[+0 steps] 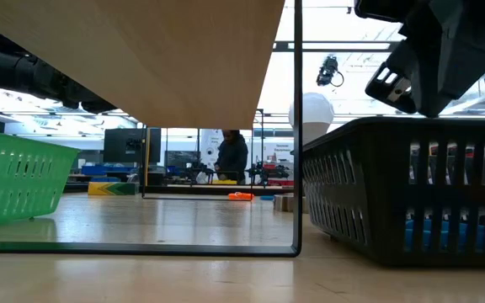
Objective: Pick & Place Office Desk Supplies
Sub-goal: Put the blue rubber band into the black bin
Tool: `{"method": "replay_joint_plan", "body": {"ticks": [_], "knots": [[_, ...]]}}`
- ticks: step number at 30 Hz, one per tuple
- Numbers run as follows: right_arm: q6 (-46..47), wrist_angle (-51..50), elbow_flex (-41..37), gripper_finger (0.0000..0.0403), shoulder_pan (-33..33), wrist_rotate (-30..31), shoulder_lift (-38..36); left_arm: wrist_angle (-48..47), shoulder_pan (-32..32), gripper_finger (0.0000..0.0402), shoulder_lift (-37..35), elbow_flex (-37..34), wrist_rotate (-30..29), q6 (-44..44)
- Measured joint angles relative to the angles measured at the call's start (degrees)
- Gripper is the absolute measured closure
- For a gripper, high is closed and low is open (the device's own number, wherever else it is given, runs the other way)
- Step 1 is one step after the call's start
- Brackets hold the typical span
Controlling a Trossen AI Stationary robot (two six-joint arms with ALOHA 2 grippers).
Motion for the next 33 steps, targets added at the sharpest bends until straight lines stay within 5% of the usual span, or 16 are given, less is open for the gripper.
{"method": "replay_joint_plan", "body": {"ticks": [9, 20, 25, 33], "knots": [[-0.3, -0.7, 0.0, 0.0262, -0.7, 5.1, -0.9, -0.1, 0.0, 0.0129, 0.0, 0.0, 0.0, 0.0], [-6.2, -18.9, 0.0, 0.0265, -3.4, 28.8, -7.4, 0.0, 0.0, 0.0129, 0.0, 0.0, 0.1, -0.2], [-11.6, -24.0, 0.0, 0.0265, -10.5, 35.0, -10.7, 0.1, 0.0, 0.0129, 0.0, 0.0, 0.1, -0.2], [-28.5, -22.7, 0.0, 0.0257, -27.7, 30.8, -11.2, -0.1, 0.0, 0.0129, 0.1, 0.0, 0.1, 0.0]]}}
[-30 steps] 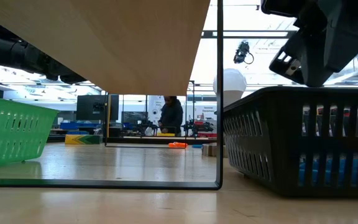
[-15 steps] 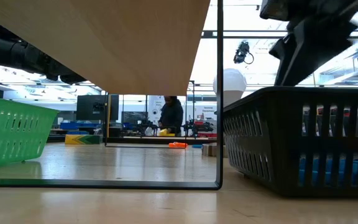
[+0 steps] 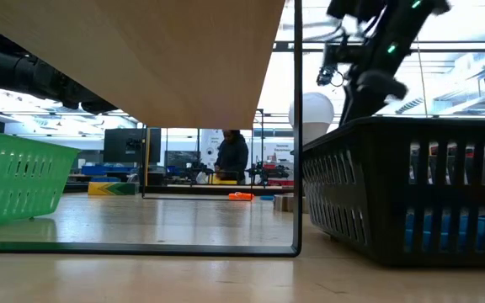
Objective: Pick & Place Office Desk Supplies
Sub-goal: Put the blue rubber band into the black bin
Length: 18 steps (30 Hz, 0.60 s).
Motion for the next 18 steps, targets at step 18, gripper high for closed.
{"method": "replay_joint_plan", "body": {"ticks": [18], "knots": [[-24.3, 13.8, 0.0, 0.0187, -34.2, -33.1, 3.3, 0.0, 0.0, 0.0129, 0.0, 0.0, -0.1, 0.5]]}}
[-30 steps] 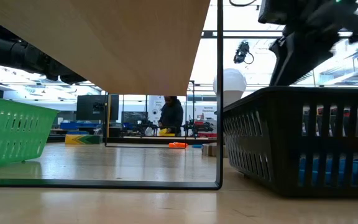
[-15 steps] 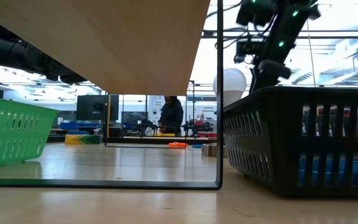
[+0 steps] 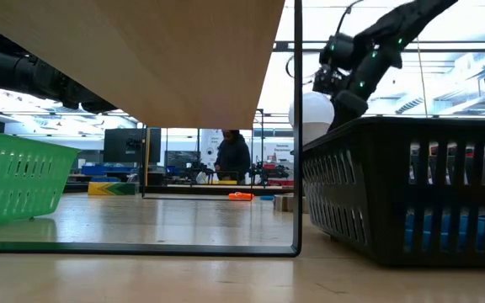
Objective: Pick & Place Office Desk Supplies
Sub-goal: Put the blue rubber band into the black bin
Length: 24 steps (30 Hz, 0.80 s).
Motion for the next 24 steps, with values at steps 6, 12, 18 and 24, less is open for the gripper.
{"method": "replay_joint_plan", "body": {"ticks": [6, 12, 18, 24], "knots": [[-4.0, 1.3, 0.0, 0.0200, -3.8, -3.4, 7.1, -0.1, 0.0, 0.0129, 0.4, 0.0, -0.4, -0.6], [-5.8, 4.6, 0.0, 0.0200, -3.4, -4.6, 12.3, 0.0, 0.0, 0.0129, 0.4, 0.0, -0.8, -1.4], [-5.7, 5.2, 0.0, 0.0201, -3.0, -5.2, 15.9, 0.0, 0.0, 0.0129, 0.4, 0.0, -1.9, -2.0], [-5.3, 7.8, 0.0, 0.0201, -2.1, -3.4, 16.3, 0.0, 0.0, 0.0129, 0.4, 0.0, -2.1, -2.0]]}}
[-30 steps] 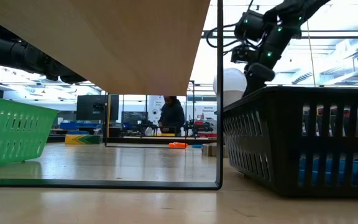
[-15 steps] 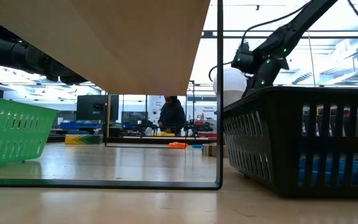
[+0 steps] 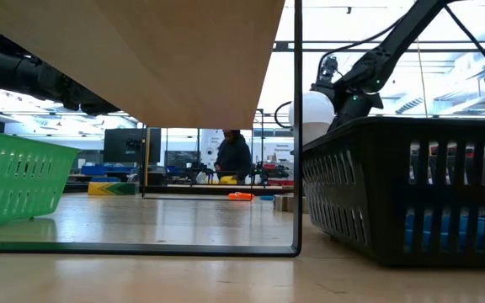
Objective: Pick & Place Office Desk Supplies
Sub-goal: Put the blue rubber band into the black bin
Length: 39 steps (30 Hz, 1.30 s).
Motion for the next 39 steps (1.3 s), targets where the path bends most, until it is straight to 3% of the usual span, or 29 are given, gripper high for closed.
{"method": "replay_joint_plan", "body": {"ticks": [24, 29, 35, 39], "knots": [[-0.2, 2.5, 0.0, 0.0210, 0.7, 2.3, 3.8, 0.0, 0.0, 0.0129, 0.0, 0.0, -0.3, -0.3], [-0.2, 2.9, 0.0, 0.0264, 0.8, 4.2, 4.1, 0.0, 0.0, 0.0129, 0.0, 0.0, -0.5, -0.3], [1.4, 2.0, 0.0, 0.0389, 1.3, 6.0, 4.1, 0.0, 0.0, 0.0129, 0.0, 0.0, -0.5, -0.4], [4.0, 1.9, 0.0, 0.0396, 2.8, 7.1, 4.0, 0.0, 0.0, 0.0129, 0.0, 0.0, -0.5, -0.4]]}}
